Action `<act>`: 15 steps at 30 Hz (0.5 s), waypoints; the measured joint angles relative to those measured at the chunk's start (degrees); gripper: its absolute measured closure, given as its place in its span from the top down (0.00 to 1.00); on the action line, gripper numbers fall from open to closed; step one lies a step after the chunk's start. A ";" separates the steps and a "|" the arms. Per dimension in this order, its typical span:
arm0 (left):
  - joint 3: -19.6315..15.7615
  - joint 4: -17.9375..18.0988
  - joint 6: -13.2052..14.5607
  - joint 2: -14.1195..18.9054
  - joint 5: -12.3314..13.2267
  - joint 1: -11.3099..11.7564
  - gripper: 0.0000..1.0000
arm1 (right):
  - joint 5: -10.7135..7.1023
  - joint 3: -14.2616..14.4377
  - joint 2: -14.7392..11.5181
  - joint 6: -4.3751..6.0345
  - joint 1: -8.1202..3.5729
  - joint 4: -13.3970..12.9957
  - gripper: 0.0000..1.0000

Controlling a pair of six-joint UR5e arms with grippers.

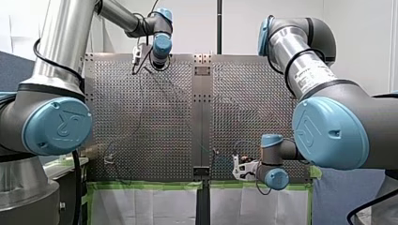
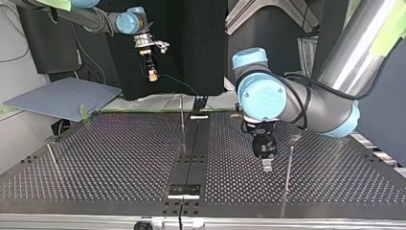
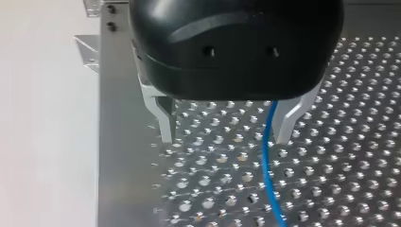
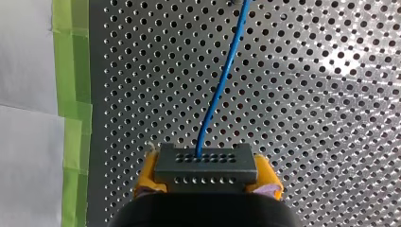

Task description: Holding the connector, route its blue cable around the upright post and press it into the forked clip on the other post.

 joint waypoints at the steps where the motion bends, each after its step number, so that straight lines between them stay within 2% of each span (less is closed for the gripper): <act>1: 0.50 -0.34 -0.17 0.00 -0.01 0.02 1.00 | 0.01 0.00 0.00 0.00 0.03 0.00 0.00; 15: 6.99 -3.98 -1.12 -0.28 -0.21 0.36 1.00 | 0.03 0.00 0.00 0.04 0.07 -0.11 0.00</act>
